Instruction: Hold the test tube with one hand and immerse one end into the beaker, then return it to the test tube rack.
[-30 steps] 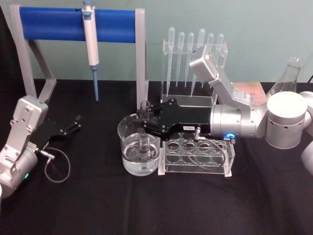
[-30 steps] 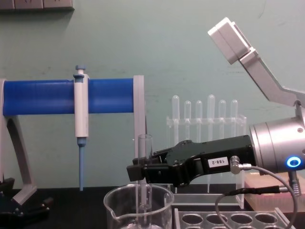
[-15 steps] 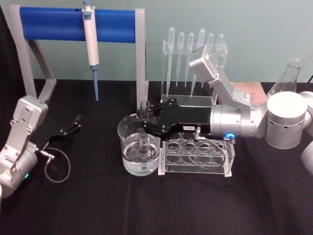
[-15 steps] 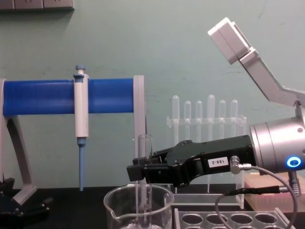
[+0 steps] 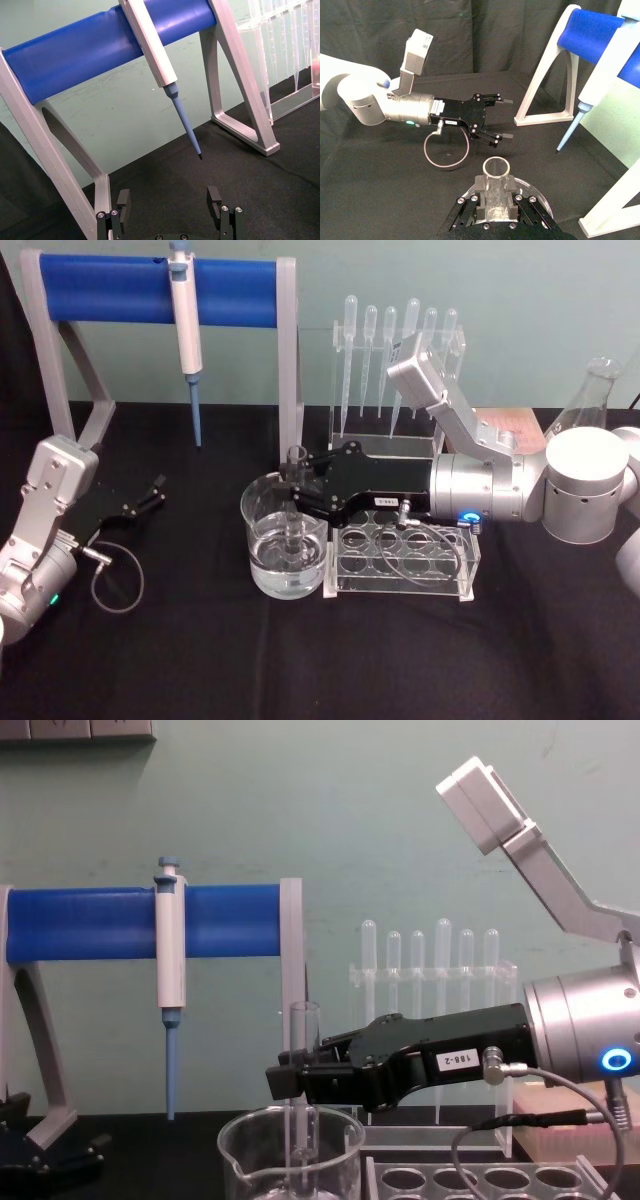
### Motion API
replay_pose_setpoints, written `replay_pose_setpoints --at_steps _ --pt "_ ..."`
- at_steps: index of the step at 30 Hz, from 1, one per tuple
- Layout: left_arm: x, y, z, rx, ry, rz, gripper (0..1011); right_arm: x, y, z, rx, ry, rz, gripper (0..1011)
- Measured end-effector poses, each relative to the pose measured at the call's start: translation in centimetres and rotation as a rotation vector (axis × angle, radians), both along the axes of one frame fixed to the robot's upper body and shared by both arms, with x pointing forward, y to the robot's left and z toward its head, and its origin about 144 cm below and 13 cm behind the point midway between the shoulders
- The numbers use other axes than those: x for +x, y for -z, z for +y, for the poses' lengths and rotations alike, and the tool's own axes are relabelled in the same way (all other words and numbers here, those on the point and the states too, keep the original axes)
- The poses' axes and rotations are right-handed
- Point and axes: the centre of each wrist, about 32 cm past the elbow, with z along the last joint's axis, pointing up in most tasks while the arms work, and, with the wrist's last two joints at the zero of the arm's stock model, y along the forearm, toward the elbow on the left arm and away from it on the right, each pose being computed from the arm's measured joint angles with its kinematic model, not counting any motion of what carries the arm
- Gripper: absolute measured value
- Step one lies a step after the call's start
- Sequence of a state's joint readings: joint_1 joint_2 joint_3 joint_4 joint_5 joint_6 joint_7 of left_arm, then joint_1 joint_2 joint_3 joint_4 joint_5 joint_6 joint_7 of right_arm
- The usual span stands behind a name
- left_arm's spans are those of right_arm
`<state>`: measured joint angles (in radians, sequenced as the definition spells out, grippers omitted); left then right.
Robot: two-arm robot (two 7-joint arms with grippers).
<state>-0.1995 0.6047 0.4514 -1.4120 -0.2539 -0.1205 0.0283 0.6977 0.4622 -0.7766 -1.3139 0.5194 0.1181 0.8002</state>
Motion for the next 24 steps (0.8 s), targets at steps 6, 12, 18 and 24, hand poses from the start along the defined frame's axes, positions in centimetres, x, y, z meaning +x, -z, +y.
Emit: replay_pose_setpoints --at_steps 6,12,18,24 --pt "0.00 0.00 0.00 0.000 0.000 0.000 1000 0.00 0.00 0.00 0.000 0.000 0.000 239" --pt "0.00 0.00 0.00 0.000 0.000 0.000 1000 0.00 0.00 0.00 0.000 0.000 0.000 239" --pt "0.00 0.00 0.00 0.000 0.000 0.000 1000 0.00 0.00 0.00 0.000 0.000 0.000 238" --pt "0.00 0.00 0.00 0.000 0.000 0.000 1000 0.00 0.00 0.00 0.000 0.000 0.000 238"
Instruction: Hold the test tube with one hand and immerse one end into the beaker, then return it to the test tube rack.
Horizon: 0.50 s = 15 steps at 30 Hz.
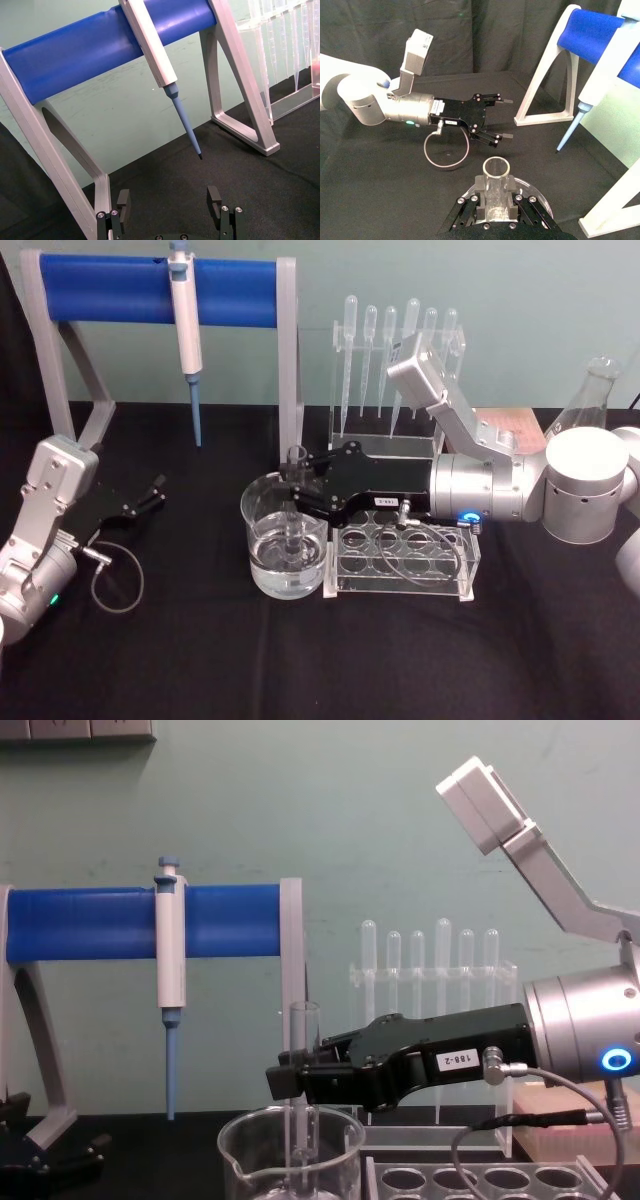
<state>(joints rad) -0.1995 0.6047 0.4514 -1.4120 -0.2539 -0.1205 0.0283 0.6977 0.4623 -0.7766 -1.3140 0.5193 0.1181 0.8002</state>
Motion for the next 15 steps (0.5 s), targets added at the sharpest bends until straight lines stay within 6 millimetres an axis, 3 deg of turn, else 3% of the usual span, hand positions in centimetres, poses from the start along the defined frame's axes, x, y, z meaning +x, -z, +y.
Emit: replay_pose_setpoints --at_steps 15 --pt "0.00 0.00 0.00 0.000 0.000 0.000 1000 -0.10 -0.21 -0.05 -0.004 -0.007 -0.015 238"
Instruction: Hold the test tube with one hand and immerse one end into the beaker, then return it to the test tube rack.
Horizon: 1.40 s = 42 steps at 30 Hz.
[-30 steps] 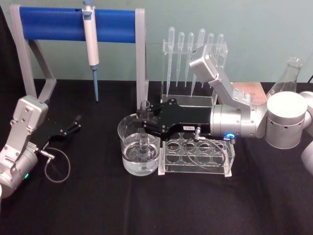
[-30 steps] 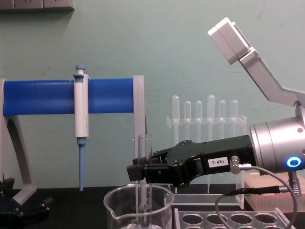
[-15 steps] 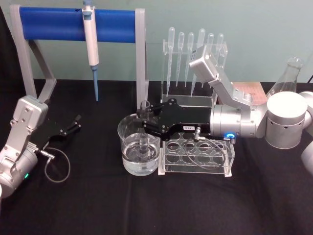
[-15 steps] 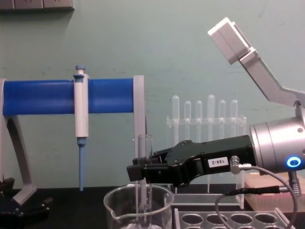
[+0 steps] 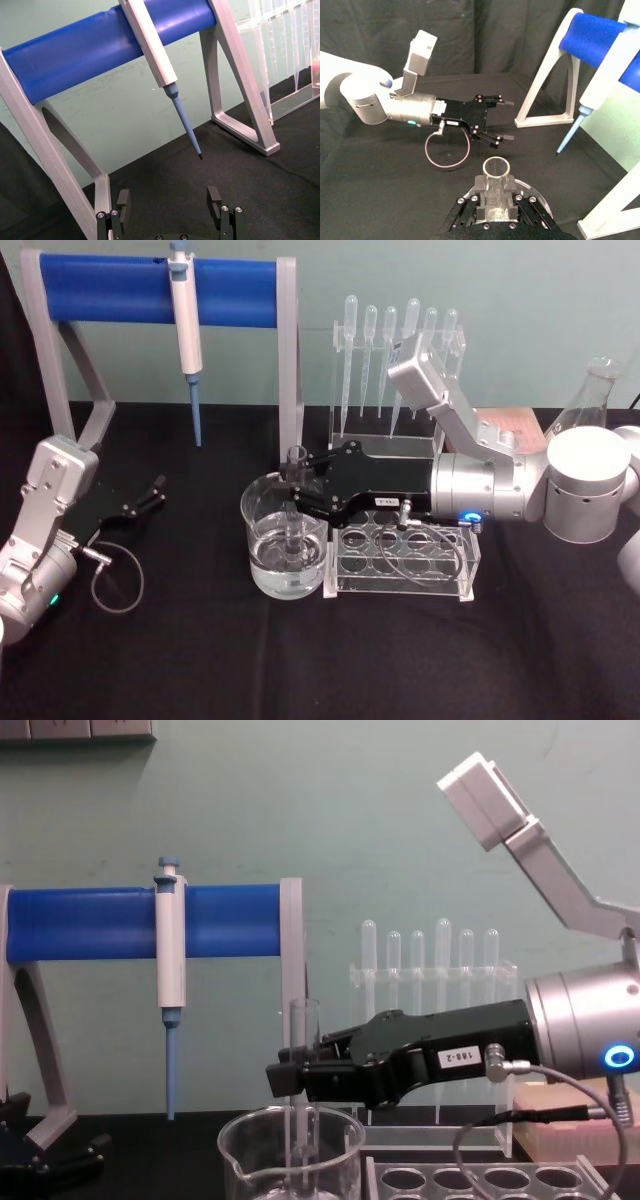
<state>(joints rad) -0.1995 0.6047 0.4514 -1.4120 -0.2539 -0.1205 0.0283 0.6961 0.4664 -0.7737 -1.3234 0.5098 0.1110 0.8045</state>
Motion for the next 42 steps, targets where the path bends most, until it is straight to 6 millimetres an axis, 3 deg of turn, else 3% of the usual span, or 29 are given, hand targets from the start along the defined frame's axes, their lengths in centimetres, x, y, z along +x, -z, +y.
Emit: replay_pose_setpoints --at_steps 11,29,42 --pt "0.0 0.0 0.0 0.000 0.000 0.000 1000 -0.5 -2.5 -0.5 0.025 -0.016 -0.044 238" --pt "0.0 0.0 0.0 0.000 0.000 0.000 1000 -2.5 -8.4 -1.2 0.082 -0.008 -0.112 238" --pt "0.0 0.0 0.0 0.000 0.000 0.000 1000 -3.9 -10.4 -3.9 0.088 0.045 -0.131 238"
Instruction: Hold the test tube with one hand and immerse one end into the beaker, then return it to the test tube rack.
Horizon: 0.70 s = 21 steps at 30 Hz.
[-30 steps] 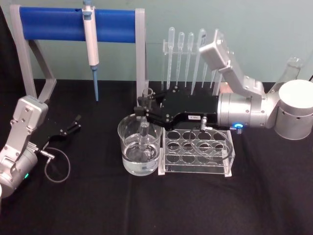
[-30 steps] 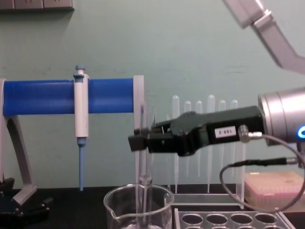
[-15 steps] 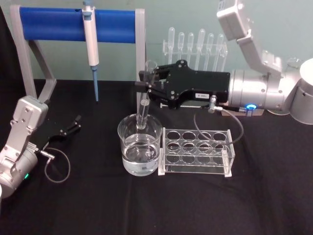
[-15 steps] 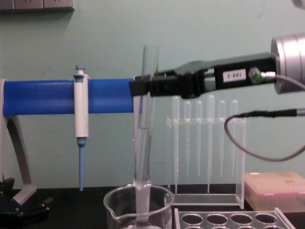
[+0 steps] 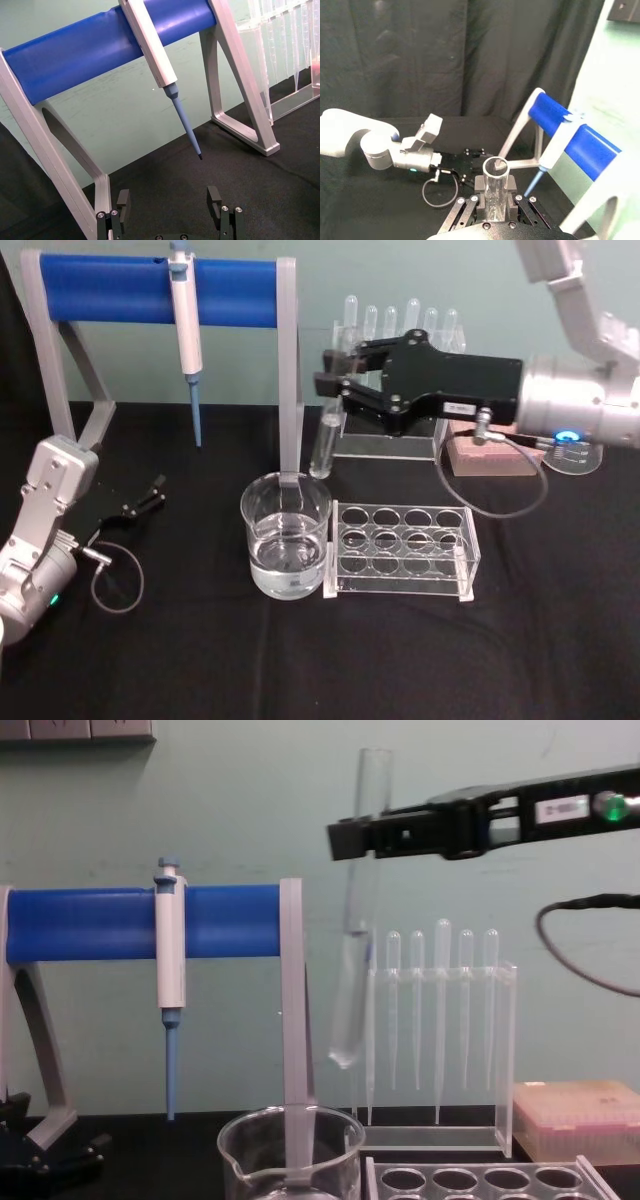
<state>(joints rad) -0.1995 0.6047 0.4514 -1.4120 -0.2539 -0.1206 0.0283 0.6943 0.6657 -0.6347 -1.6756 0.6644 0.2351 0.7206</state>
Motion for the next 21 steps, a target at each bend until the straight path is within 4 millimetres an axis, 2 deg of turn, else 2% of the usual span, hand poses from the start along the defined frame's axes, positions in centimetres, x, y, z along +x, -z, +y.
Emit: replay_pose_setpoints --at_steps 11,21 --pt "0.0 0.0 0.0 0.000 0.000 0.000 1000 -1.9 0.6 -4.1 -0.002 0.052 -0.003 239" --pt "0.0 0.0 0.0 0.000 0.000 0.000 1000 -2.6 3.1 -5.4 -0.030 0.078 0.036 239"
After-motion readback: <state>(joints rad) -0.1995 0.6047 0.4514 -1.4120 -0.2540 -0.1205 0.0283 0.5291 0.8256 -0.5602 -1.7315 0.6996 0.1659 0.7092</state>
